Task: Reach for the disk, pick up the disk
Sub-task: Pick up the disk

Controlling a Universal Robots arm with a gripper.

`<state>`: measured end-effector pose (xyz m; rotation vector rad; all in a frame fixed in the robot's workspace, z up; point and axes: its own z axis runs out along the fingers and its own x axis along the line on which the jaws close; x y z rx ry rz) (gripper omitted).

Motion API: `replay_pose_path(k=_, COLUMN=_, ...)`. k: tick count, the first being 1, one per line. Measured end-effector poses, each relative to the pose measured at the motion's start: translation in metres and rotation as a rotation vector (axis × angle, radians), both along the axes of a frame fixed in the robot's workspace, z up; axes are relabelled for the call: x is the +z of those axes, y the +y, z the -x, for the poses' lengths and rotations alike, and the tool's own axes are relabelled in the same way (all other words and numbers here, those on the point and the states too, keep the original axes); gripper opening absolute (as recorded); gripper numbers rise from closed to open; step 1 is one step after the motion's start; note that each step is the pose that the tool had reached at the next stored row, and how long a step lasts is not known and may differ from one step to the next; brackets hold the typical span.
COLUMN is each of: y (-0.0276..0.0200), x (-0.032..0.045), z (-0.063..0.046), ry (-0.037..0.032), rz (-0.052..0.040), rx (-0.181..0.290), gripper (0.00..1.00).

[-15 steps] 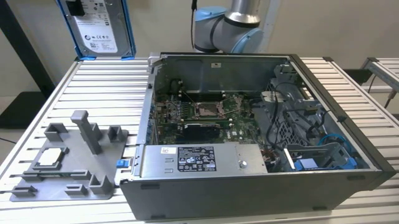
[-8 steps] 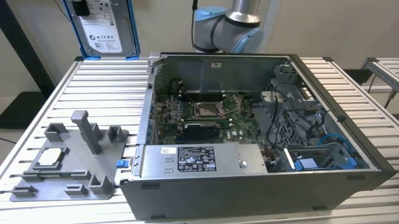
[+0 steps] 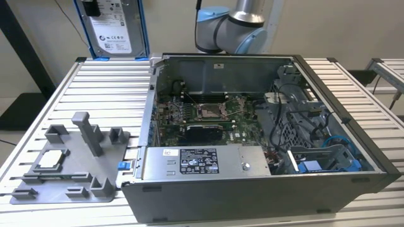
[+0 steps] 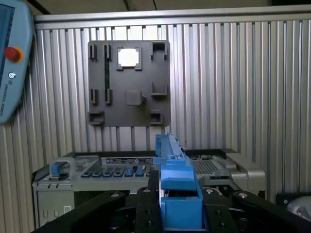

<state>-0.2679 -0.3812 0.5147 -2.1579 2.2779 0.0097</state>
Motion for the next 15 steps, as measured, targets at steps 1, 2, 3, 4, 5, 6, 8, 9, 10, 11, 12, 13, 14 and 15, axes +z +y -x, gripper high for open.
replay_pose_path(k=1, y=0.0000, x=0.0000, z=-0.002, ry=0.0001, rz=0.0001, rx=0.000, gripper=0.00)
replay_pose_path(k=2, y=0.0000, x=0.0000, z=-0.003, ry=0.0001, rz=0.0000, rx=0.000, gripper=0.00)
replay_pose_path(k=3, y=0.0000, x=0.0000, z=-0.005, ry=0.0000, rz=0.0000, rx=0.000, gripper=0.00)
replay_pose_path(k=4, y=0.0000, x=0.0000, z=-0.007, ry=0.0000, rz=0.0001, rx=0.000, gripper=0.00)
replay_pose_path(k=5, y=0.0000, x=0.0000, z=-0.008, ry=0.0000, rz=0.0000, rx=0.000, gripper=0.00)
replay_pose_path(k=6, y=0.0000, x=0.0000, z=-0.010, ry=0.0000, rz=0.0000, rx=0.000, gripper=0.00)
replay_pose_path(k=8, y=0.0000, x=0.0000, z=-0.013, ry=0.0000, rz=0.0000, rx=0.000, gripper=0.00)
replay_pose_path(k=9, y=0.0000, x=0.0000, z=-0.015, ry=0.0001, rz=0.0001, rx=0.000, gripper=0.00)
replay_pose_path(k=10, y=0.0000, x=0.0000, z=-0.016, ry=0.0000, rz=0.0000, rx=0.000, gripper=0.00)
replay_pose_path(k=11, y=0.0000, x=0.0000, z=-0.018, ry=0.0000, rz=0.0001, rx=0.000, gripper=0.00)
replay_pose_path(k=12, y=0.0000, x=0.0000, z=-0.020, ry=0.0000, rz=0.0000, rx=0.000, gripper=0.00)
replay_pose_path(k=13, y=0.0000, x=0.0000, z=-0.021, ry=0.0000, rz=0.0000, rx=0.000, gripper=0.00)
replay_pose_path(k=14, y=0.0000, x=0.0000, z=-0.024, ry=0.0000, rz=0.0000, rx=0.000, gripper=0.00)
replay_pose_path(k=15, y=0.0000, x=0.0000, z=-0.026, ry=0.0000, rz=0.0000, rx=0.000, gripper=0.00)
